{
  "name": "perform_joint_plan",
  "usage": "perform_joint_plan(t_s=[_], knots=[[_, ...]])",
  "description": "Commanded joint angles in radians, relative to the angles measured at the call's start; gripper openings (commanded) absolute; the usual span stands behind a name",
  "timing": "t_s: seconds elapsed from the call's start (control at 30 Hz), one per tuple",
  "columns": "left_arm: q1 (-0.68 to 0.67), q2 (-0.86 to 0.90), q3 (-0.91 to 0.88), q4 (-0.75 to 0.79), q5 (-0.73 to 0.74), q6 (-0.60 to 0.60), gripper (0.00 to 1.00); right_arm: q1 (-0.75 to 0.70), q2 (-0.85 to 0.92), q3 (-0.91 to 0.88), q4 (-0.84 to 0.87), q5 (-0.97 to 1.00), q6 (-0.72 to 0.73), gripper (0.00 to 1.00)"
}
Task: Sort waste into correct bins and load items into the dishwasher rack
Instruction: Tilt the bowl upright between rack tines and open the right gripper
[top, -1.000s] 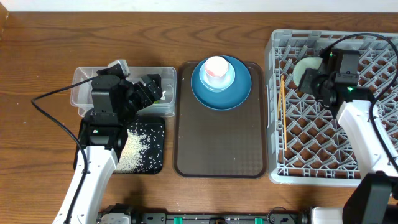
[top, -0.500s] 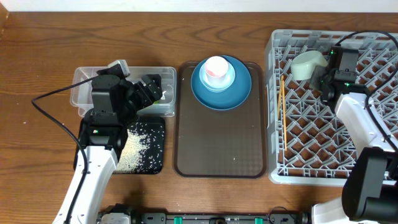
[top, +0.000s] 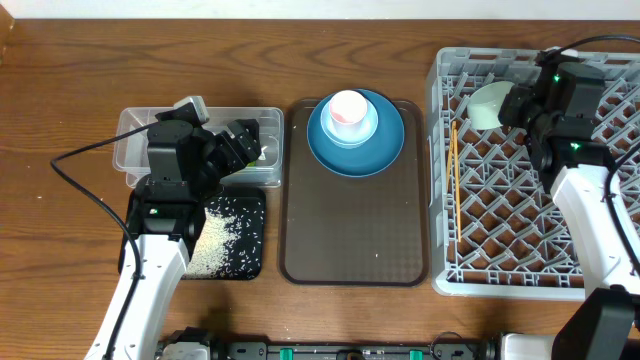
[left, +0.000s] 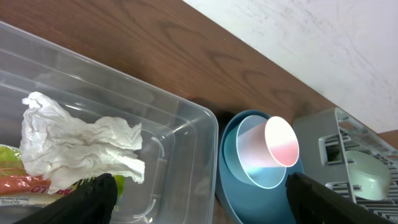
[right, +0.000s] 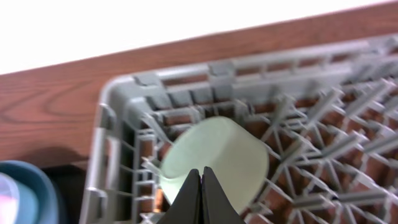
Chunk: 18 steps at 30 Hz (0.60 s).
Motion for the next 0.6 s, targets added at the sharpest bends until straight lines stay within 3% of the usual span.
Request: perform_joint_plan(t_s=[0.0, 0.33, 0.57], knots=[[0.0, 0.002, -0.001, 0.0, -0.006, 0.013, 0.9, -0.007, 0.023, 0.002, 0.006, -0.056, -0.027, 0.01], [0.0, 0.002, -0.001, 0.0, -0.006, 0.013, 0.9, -0.007, 0.246, 0.002, 0.154, -0.057, -0.095, 0.01], [0.0, 0.002, -0.001, 0.0, -0.006, 0.013, 0.9, -0.009, 0.248, 0.002, 0.059, 0.122, -0.114, 0.01]])
